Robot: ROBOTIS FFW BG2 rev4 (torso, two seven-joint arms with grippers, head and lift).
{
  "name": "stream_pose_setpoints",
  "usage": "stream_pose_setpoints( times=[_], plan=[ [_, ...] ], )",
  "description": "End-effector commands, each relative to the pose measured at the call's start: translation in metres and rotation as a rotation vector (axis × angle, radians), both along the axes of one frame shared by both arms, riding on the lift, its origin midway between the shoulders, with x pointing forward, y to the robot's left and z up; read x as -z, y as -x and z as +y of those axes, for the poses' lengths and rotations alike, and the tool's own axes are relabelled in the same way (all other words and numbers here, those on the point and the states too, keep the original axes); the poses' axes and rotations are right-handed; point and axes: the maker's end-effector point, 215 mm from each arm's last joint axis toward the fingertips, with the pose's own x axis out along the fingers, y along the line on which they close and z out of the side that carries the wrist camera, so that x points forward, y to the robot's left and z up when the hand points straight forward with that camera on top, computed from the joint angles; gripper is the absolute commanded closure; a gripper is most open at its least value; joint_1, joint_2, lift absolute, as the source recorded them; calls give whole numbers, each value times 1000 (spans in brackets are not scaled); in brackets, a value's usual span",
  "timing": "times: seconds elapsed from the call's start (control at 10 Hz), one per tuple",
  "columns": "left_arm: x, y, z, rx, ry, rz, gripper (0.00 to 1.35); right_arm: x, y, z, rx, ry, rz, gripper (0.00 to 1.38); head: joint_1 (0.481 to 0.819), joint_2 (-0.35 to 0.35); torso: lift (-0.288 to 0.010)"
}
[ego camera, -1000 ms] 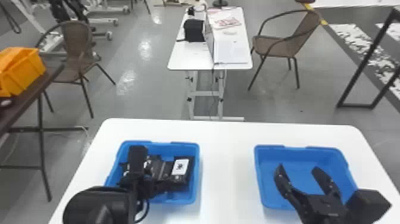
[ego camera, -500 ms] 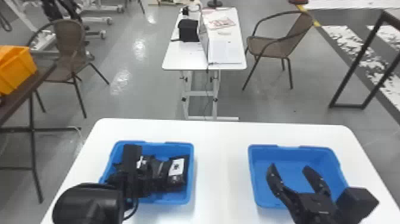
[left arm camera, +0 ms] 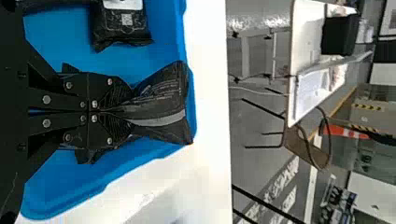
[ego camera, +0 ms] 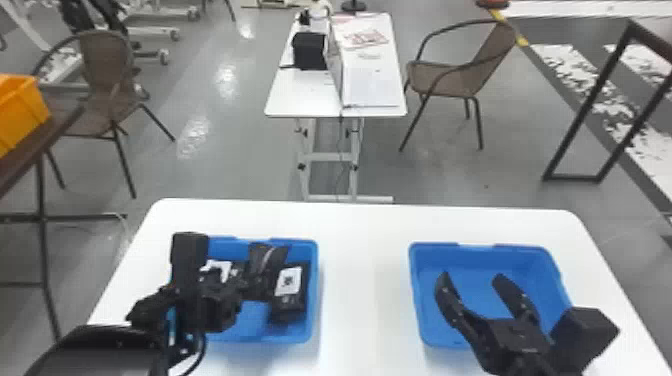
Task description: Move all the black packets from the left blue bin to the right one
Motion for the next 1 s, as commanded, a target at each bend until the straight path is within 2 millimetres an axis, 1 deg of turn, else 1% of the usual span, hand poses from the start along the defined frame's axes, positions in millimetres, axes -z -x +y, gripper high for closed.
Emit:
stream_pose_setpoints(
  times=[0.0, 0.1, 0.2, 0.3, 0.4, 0.5, 0.7, 0.9],
  plan=[
    [-36, -6, -30, 103, 32, -95, 1197, -5, -13, 14, -61, -24, -8, 116, 695, 17, 0],
    [-62, -18, -54, 190, 34, -180, 1199, -12, -25, 29, -127, -41, -29, 116, 695, 5, 0],
    [-77, -27, -71, 262, 16, -241, 1199, -26, -38, 45, -189, -55, -58, 116, 695, -4, 0],
    [-94, -38, -97, 371, 13, -378, 1199, -39, -50, 56, -238, -62, -87, 116, 695, -13, 0],
    [-100, -43, -121, 431, 94, -466, 1199, -48, -57, 63, -263, -72, -105, 116, 695, -17, 0],
    [-97, -45, -137, 459, 129, -482, 1199, -50, -64, 68, -279, -81, -111, 116, 695, -32, 0],
    [-98, -50, -169, 518, 167, -489, 1199, -58, -78, 74, -290, -99, -128, 113, 695, -64, 0],
    [-100, -53, -196, 571, 198, -481, 1200, -71, -90, 86, -315, -115, -156, 111, 695, -85, 0]
  ],
)
